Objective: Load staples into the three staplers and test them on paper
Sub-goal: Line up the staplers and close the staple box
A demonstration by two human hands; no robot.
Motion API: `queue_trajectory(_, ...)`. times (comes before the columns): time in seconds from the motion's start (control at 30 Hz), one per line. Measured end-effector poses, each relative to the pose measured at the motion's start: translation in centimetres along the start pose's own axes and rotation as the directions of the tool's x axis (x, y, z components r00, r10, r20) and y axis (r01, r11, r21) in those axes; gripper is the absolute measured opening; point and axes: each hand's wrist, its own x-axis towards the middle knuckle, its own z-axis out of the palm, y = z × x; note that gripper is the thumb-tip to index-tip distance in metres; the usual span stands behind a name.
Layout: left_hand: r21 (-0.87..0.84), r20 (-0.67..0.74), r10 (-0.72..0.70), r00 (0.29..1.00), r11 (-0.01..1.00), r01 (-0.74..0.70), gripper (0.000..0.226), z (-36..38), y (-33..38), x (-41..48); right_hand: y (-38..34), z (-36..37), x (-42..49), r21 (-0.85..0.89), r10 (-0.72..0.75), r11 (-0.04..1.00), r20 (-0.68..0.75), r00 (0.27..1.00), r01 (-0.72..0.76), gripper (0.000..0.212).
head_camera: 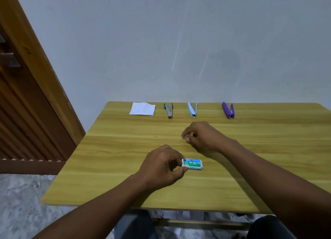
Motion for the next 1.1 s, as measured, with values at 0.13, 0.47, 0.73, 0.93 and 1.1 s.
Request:
queue_trajectory(0.13,-0.005,-0.009,-0.005,1.000,1.000,0.005,0.021,0.2,-0.2,0.1,-0.5,-1.5,-2.9,0.147,-0.041,0.988,-0.014,0.999,0.043,0.008)
queue_trajectory(0.47,-0.001,-0.017,-0.027,0.999,1.000,0.027,0.020,0.2,-0.1,0.2,-0.3,-0.4,-6.4,0.198,-0.046,0.980,0.182,0.982,0.009,0.022)
queue_trajectory(0.73,-0.038,-0.018,-0.028,0.999,0.999,0.028,0.021,0.1,0.0,0.1,-0.3,-0.5,-6.0,0.185,-0.048,0.983,0.213,0.976,0.008,0.022)
queue_trajectory(0.93,-0.117,-0.074,-0.155,0.985,0.982,0.146,0.016,-1.5,-1.9,2.2,2.1,-2.2,-3.8,0.283,0.036,0.959,-0.015,0.999,-0.030,0.007)
queue_trajectory(1.1,0.243,-0.078,-0.328,0.941,0.910,0.337,0.050,-3.6,-8.4,6.7,8.7,-3.8,0.9,0.109,0.270,0.963,-0.392,0.879,-0.247,0.024)
